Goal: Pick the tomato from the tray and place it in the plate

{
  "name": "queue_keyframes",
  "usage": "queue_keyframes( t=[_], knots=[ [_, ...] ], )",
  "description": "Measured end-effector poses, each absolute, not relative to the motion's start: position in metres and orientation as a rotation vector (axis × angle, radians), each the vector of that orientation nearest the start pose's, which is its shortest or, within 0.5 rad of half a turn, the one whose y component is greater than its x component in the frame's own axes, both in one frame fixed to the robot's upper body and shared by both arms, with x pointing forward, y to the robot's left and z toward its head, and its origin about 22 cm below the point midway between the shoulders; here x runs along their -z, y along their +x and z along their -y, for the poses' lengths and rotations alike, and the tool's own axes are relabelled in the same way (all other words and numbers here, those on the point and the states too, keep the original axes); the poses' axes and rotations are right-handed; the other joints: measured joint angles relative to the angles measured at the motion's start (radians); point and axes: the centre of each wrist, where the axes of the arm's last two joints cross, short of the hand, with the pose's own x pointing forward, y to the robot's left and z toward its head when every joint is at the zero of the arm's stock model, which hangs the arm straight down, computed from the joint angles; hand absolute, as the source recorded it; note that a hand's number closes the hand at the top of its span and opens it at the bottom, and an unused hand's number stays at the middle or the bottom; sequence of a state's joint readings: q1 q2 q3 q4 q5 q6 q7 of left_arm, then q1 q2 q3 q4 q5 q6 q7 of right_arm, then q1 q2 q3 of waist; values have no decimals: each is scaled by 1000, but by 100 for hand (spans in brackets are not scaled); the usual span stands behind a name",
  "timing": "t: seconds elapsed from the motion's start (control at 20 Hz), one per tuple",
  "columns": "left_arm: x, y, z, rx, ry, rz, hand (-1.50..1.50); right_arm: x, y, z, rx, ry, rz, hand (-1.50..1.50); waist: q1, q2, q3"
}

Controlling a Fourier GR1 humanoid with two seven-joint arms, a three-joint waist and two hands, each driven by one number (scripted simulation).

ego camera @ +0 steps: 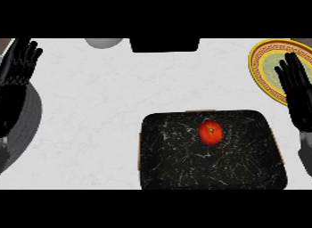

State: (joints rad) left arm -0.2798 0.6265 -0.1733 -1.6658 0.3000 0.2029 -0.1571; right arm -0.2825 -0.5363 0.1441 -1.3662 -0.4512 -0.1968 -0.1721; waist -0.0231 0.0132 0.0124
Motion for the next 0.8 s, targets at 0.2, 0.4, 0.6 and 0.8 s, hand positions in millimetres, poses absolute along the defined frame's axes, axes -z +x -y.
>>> queue_keyframes(
  t=[0.2,0.4,0.6,0.8],
  knots=[
    [-106,290,-286,274,179,1876,0,-68,314,301,-182,56,1764,150,24,-1,-6],
    [-70,284,-289,201,178,1678,0,-102,324,300,-527,47,1845,-150,54,2,-18],
    [-44,280,-290,137,167,1526,0,-52,322,304,-407,95,1898,-150,48,4,-12],
    [-30,280,-288,112,165,1459,0,-12,315,321,-503,190,1894,-150,46,1,-11]
  ],
)
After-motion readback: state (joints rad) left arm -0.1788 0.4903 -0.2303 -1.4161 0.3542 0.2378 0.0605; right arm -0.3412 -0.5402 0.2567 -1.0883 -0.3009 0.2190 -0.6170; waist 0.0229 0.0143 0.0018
